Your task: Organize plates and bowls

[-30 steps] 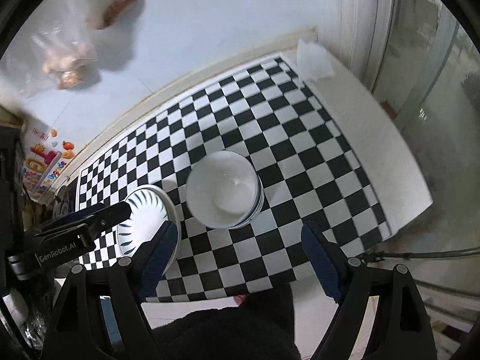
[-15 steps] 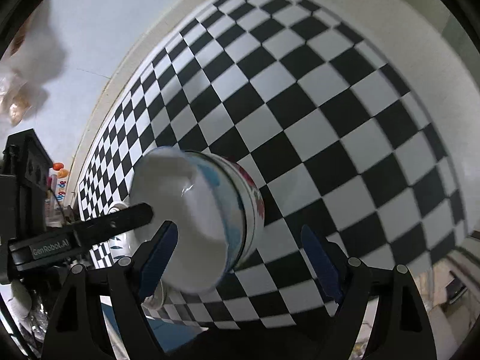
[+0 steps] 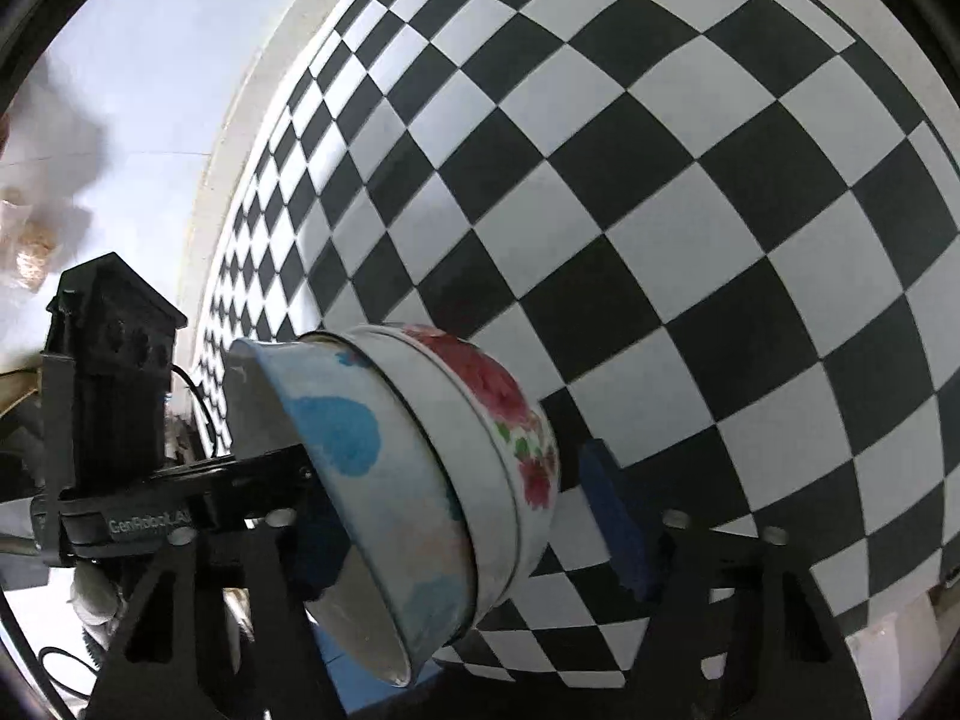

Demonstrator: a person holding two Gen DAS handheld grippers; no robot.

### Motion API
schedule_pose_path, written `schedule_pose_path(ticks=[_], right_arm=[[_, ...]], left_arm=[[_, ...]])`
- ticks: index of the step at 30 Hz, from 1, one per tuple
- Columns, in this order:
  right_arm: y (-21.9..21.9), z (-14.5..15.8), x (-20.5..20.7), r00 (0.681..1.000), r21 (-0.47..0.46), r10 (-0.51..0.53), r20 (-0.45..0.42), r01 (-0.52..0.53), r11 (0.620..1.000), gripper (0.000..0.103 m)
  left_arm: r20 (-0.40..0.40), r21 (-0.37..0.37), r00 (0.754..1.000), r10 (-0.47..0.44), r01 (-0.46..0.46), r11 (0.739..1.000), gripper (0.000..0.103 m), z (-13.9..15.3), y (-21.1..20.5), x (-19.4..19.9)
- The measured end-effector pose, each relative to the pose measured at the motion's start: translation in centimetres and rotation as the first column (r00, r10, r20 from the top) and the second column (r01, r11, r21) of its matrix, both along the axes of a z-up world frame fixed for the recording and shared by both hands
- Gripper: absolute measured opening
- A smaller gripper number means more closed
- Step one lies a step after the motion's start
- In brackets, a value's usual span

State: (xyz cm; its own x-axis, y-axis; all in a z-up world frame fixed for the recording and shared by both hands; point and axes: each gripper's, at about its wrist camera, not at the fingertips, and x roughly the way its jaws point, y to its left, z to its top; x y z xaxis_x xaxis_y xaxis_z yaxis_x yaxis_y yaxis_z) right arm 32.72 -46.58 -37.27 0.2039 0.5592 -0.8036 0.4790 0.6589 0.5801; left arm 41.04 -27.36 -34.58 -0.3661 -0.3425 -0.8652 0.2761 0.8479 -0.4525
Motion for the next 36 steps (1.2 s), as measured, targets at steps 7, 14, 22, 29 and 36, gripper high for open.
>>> schedule_pose_path(ticks=[7, 14, 22, 29, 36], right_arm=[[0.9, 0.1, 0.5, 0.999, -0.073, 0.049, -0.016, -0.050, 0.996, 0.045], [1.2, 0.6, 0.4, 0.998, -0.080, 0.064, -0.024, -0.065, 0.995, 0.041], [2.9, 1.7, 1.6, 0.995, -0.107, 0.102, 0.006, -0.100, 0.989, 0.037], [3.6, 2.8, 2.0, 0.991, -0.142, 0.127, 0.032, -0.122, 0.982, 0.035], [4.9, 4.6, 2.5, 0.986, -0.166, 0.158, 0.057, -0.147, 0.975, 0.034]], left_arm=[[0.042, 0.018, 0.999, -0.024, 0.023, 1.000, 0.049, 0.4, -0.4, -0.7], [0.067, 0.033, 0.998, -0.010, 0.008, 0.999, 0.049, 1.1, 0.3, -1.1], [0.129, 0.031, 0.992, 0.014, -0.018, 0.999, 0.049, 2.7, 1.2, -0.7], [0.159, 0.023, 0.987, 0.030, -0.034, 0.999, 0.049, 3.9, 2.0, -0.7], [0.183, 0.008, 0.981, 0.061, -0.063, 0.998, 0.049, 6.1, 3.7, -0.9]])
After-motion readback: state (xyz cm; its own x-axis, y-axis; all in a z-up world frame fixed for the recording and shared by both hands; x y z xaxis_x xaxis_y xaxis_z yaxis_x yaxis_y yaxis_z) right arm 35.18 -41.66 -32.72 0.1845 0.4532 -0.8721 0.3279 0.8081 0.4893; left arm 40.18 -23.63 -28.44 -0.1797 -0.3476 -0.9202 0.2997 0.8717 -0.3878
